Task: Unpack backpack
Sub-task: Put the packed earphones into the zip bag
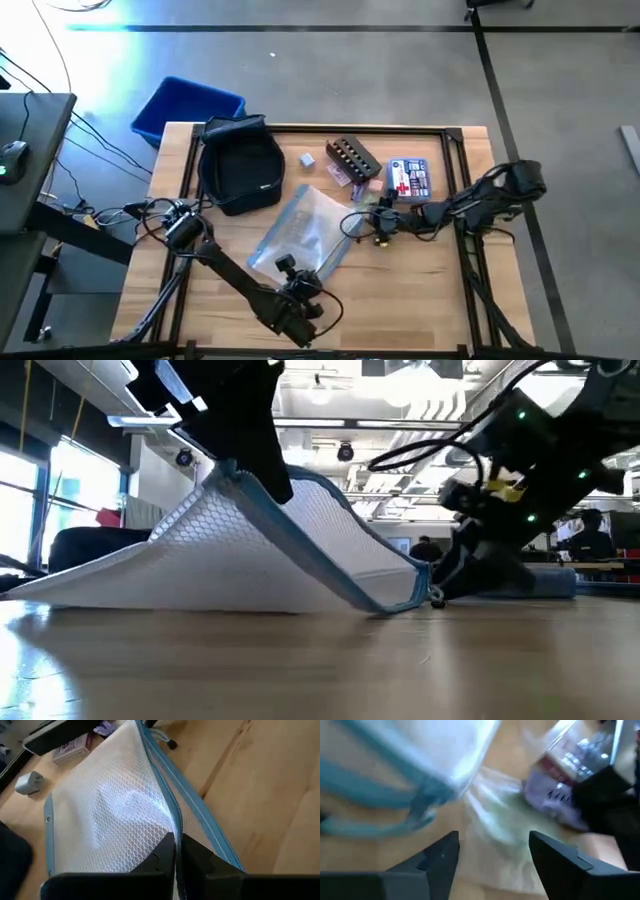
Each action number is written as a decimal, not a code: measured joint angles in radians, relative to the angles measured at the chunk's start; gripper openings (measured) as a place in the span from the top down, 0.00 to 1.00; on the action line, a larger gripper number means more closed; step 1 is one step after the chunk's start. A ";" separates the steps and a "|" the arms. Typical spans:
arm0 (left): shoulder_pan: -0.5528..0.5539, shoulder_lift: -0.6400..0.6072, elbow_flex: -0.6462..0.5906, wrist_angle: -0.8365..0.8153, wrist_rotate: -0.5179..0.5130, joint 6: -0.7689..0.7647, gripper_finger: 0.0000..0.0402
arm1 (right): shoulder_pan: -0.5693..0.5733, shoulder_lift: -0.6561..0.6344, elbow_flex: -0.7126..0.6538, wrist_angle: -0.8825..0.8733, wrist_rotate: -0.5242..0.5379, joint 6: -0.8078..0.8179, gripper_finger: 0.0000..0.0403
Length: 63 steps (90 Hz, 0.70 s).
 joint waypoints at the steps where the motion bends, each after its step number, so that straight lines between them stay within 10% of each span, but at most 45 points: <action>1: 0.000 0.000 0.000 0.001 0.000 0.000 1.00 | -0.002 0.008 0.000 0.013 0.002 0.000 0.43; 16: 0.000 0.000 0.000 0.003 0.010 0.003 1.00 | -0.024 0.091 0.005 0.083 0.024 0.047 0.53; 37: 0.000 0.000 0.000 0.002 0.009 0.002 1.00 | 0.038 -0.040 0.029 -0.111 0.002 0.032 0.95; 63: 0.000 0.000 0.000 0.001 -0.003 -0.017 1.00 | 0.305 -0.392 0.200 -0.565 -0.043 0.235 0.99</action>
